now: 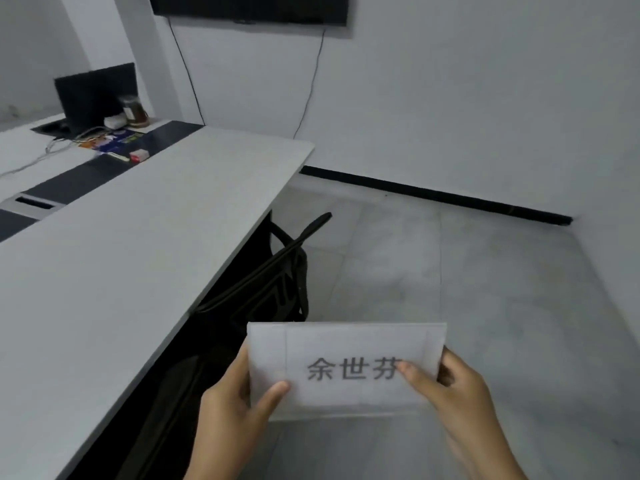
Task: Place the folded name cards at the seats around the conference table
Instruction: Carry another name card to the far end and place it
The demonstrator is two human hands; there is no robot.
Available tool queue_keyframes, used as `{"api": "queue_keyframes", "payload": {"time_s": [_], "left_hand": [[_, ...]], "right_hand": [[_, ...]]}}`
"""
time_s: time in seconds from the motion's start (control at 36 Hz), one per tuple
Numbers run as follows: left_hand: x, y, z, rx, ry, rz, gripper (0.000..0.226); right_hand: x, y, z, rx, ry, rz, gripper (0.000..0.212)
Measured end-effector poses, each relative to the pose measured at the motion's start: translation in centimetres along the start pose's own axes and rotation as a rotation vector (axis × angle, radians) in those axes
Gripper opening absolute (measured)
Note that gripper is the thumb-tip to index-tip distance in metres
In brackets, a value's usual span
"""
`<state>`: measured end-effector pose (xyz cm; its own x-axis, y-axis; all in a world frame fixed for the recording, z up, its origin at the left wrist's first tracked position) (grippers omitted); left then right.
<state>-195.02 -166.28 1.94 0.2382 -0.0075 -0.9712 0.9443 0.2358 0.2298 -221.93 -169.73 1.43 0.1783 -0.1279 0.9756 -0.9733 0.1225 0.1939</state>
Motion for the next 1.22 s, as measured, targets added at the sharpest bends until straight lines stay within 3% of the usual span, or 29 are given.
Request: {"api": "queue_keyframes", "payload": {"time_s": [0.19,0.47,0.69,0.81,0.94,1.08,1.22], "left_hand": [[1.1,-7.8,10.1,0.045,0.012,-0.032,0.066],[-1.4,-17.1,32.9,0.134,-0.037,-0.091,0.064],[1.1,-24.2,45.0,0.145,0.07,-0.094,0.068],[3.4,-26.1,51.6,0.079,0.165,-0.096,0.07],[4.2,-25.2,59.2,-0.16,0.217,-0.077,0.075],[5.0,-21.8,63.1,-0.442,0.325,-0.04,0.071],[5.7,-17.2,63.7,-0.685,0.416,-0.038,0.068]], "right_hand": [[-2.1,3.4,10.2,-0.128,-0.045,0.047,0.02],[1.4,5.9,31.2,-0.274,-0.031,0.029,0.023],[-0.3,8.2,44.4,-0.336,-0.089,0.031,0.031],[-0.6,6.7,54.0,-0.248,-0.113,0.009,0.033],[1.0,2.0,67.1,-0.008,-0.097,-0.011,0.042],[4.4,-6.5,77.1,0.312,-0.053,-0.082,0.049],[6.4,-16.5,81.5,0.603,-0.037,-0.132,0.038]]}}
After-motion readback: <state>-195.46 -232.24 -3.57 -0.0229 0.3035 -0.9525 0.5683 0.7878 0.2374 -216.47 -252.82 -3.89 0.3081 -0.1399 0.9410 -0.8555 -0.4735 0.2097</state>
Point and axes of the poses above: each hand's wrist, its own z-axis towards the middle knuckle, its own y-axis out of the back of the hand, x = y × z, the point moved 9 cm from there along z, towards the middle knuckle, and after that the axes turned 4 degrees about -z, right-handed, at the moved point
